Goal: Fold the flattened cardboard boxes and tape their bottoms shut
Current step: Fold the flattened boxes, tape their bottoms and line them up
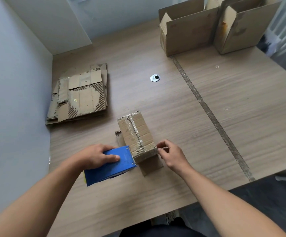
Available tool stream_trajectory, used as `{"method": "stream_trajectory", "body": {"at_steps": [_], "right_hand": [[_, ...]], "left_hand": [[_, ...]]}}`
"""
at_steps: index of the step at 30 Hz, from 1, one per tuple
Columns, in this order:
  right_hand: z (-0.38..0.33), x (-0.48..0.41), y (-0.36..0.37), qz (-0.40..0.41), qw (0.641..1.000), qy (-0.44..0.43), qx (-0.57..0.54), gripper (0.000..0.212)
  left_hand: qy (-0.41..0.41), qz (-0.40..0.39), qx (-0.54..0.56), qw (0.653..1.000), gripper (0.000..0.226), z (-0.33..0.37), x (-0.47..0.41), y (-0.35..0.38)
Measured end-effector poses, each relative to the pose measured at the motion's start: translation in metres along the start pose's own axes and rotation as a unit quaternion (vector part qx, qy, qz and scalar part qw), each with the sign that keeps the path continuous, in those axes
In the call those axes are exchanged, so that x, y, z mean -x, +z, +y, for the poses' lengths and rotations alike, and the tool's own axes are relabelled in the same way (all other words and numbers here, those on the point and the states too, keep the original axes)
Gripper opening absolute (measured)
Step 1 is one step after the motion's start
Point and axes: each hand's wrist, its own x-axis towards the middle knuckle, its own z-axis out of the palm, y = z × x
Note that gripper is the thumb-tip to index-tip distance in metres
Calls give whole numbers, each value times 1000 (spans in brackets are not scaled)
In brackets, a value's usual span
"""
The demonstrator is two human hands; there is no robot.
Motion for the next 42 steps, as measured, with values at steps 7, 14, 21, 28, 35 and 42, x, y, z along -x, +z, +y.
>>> {"method": "stream_trajectory", "body": {"at_steps": [7,14,21,28,35,42], "right_hand": [[-2,-4,-11,-69,997,-22,-11,18],[-6,-10,-10,-60,998,-20,2,22],[2,-15,-8,-61,997,-44,20,23],[3,-26,-11,-96,988,-75,96,26],[-20,-25,-37,-172,982,27,-79,17],[-23,-21,-28,-175,984,-7,-24,26]], "left_hand": [[4,-9,0,1000,58,0,0,-1],[10,-14,10,1000,48,2,1,-4],[17,-16,9,1000,42,1,0,-3],[15,-15,6,1000,41,1,-1,-3],[20,-12,7,1000,27,0,1,-2],[11,-13,10,1000,36,-2,-1,-1]]}}
